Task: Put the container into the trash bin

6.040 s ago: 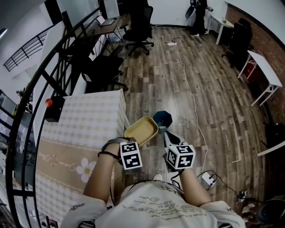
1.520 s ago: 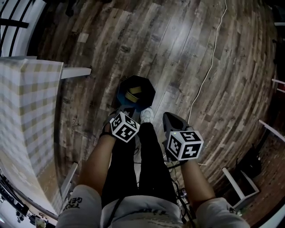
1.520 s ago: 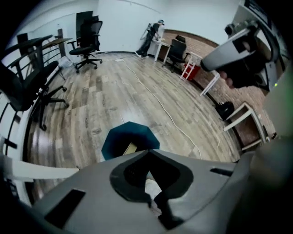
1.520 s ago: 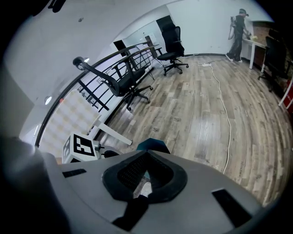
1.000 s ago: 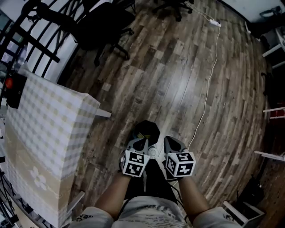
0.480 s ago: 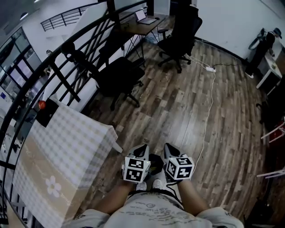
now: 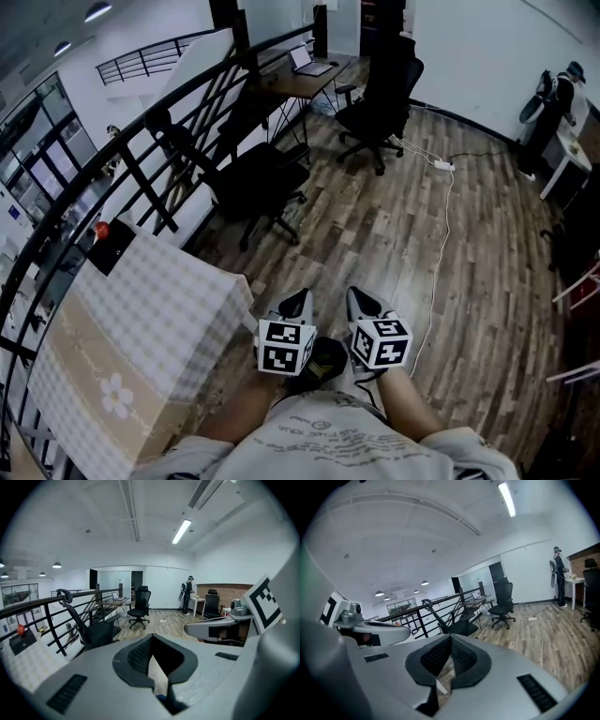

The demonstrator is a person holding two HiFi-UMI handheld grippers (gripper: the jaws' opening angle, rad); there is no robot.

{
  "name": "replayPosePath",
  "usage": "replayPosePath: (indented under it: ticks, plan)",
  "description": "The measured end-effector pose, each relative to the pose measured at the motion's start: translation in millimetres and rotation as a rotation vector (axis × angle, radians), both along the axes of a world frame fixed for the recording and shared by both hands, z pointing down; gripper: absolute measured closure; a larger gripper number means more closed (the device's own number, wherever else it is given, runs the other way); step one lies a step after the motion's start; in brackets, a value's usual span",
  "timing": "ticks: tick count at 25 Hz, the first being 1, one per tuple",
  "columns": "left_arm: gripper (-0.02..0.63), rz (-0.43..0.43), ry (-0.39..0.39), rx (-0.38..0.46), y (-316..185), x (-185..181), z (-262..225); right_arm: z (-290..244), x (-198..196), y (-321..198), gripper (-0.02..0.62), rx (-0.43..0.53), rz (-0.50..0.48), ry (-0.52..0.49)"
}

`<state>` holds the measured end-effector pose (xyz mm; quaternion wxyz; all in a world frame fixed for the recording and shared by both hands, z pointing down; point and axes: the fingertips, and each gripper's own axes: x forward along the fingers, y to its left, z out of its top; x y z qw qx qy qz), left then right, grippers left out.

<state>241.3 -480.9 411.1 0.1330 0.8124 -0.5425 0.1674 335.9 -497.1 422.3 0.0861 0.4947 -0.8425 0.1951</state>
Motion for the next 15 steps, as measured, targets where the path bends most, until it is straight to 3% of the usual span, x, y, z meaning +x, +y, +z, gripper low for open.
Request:
replayPosePath:
  ticks: [15]
  plan:
    - [0.601,-0.029,0.000,0.035,7.3,6.9,-10.7,-9.9,11.0,5.3,0.594,0.047,-0.002,-0.010]
